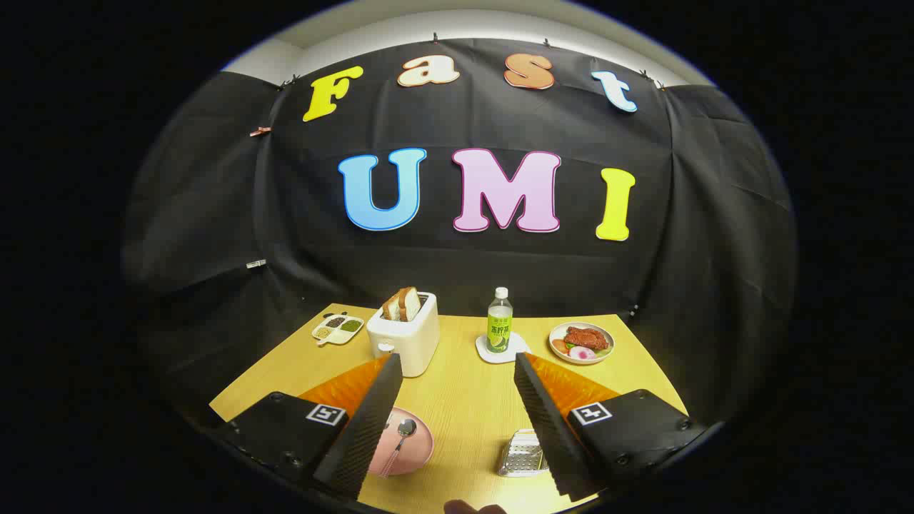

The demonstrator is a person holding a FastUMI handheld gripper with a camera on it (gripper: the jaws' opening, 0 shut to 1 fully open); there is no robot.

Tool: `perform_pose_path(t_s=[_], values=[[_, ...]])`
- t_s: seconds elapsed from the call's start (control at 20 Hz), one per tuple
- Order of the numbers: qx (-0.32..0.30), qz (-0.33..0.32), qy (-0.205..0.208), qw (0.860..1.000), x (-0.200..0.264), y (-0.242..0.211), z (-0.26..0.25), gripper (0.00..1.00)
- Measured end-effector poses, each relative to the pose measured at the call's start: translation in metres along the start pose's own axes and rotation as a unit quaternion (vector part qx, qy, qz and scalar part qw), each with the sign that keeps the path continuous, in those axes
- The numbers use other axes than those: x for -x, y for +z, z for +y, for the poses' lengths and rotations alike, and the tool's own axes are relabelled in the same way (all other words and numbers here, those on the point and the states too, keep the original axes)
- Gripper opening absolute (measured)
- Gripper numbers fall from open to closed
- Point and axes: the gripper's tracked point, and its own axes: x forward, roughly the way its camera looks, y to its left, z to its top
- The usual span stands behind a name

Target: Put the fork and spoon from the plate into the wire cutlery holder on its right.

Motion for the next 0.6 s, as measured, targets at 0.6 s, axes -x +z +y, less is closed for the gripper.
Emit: perform_pose_path(t_s=[0.6], values=[[0.002, -0.007, -0.015, 1.000, 0.0026, 0.0040, -0.0083, 0.98]])
